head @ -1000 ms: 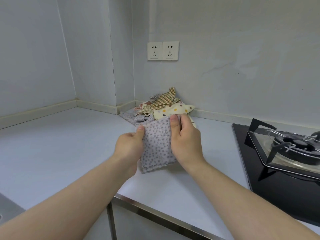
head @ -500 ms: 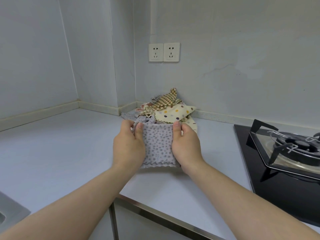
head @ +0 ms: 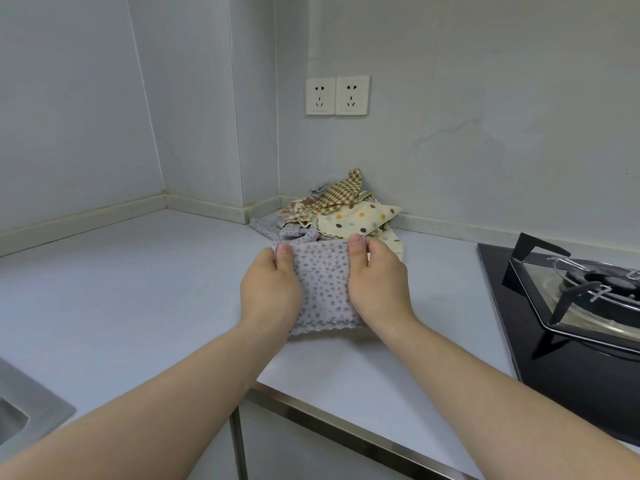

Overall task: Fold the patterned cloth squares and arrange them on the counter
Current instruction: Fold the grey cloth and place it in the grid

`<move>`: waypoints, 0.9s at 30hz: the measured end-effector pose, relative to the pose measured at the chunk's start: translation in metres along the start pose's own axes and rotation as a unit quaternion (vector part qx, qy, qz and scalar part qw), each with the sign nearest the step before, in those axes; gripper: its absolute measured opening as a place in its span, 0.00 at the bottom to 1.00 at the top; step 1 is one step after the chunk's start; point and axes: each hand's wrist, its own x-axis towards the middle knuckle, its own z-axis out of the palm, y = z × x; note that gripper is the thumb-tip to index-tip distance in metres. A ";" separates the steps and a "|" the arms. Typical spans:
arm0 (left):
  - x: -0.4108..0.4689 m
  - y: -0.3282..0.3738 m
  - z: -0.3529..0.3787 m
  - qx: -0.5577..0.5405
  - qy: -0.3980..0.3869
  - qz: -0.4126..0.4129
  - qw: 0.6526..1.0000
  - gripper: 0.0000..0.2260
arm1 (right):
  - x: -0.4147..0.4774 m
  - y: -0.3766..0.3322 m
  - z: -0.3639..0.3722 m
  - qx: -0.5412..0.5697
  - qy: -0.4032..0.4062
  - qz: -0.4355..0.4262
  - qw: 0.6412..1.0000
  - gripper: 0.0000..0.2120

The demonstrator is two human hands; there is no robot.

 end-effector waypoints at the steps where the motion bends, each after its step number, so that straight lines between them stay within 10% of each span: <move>1: -0.002 0.000 -0.002 0.030 0.018 0.042 0.999 0.19 | 0.001 0.000 0.001 0.000 0.000 0.010 1.000 0.19; 27: -0.013 -0.005 0.013 0.078 -0.015 -0.001 0.997 0.17 | 0.009 0.019 -0.005 -0.008 -0.089 0.131 0.987 0.15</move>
